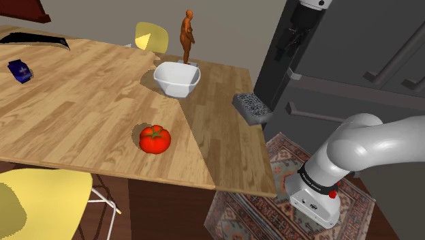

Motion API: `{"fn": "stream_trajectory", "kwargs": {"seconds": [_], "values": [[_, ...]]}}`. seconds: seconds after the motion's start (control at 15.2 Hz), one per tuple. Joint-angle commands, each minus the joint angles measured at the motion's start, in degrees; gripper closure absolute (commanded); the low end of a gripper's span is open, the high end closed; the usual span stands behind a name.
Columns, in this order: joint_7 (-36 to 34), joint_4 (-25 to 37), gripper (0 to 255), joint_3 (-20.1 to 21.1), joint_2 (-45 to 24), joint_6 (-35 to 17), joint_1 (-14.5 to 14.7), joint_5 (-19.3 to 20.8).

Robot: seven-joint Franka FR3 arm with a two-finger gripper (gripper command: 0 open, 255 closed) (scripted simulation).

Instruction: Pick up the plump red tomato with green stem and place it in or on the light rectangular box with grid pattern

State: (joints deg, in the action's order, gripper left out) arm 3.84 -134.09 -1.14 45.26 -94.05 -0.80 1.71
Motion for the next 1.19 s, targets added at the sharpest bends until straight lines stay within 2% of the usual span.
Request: {"fn": "stream_trajectory", "kwargs": {"seconds": [0.0, 0.33, 0.66, 0.92, 1.12], "values": [[0.0, 0.0, 0, 0.0, 0.0, 0.0, 0.0, 0.0], [-2.1, -10.1, 0, -1.2, 2.0, -9.5, 1.7, -6.9], [-3.2, -18.9, 0, -1.8, 1.9, -20.3, 4.5, -14.8], [-2.9, -24.6, 0, -2.0, -0.1, -30.1, 8.3, -22.5], [-1.6, -27.8, 0, -2.5, -3.1, -38.3, 12.6, -29.5]]}}
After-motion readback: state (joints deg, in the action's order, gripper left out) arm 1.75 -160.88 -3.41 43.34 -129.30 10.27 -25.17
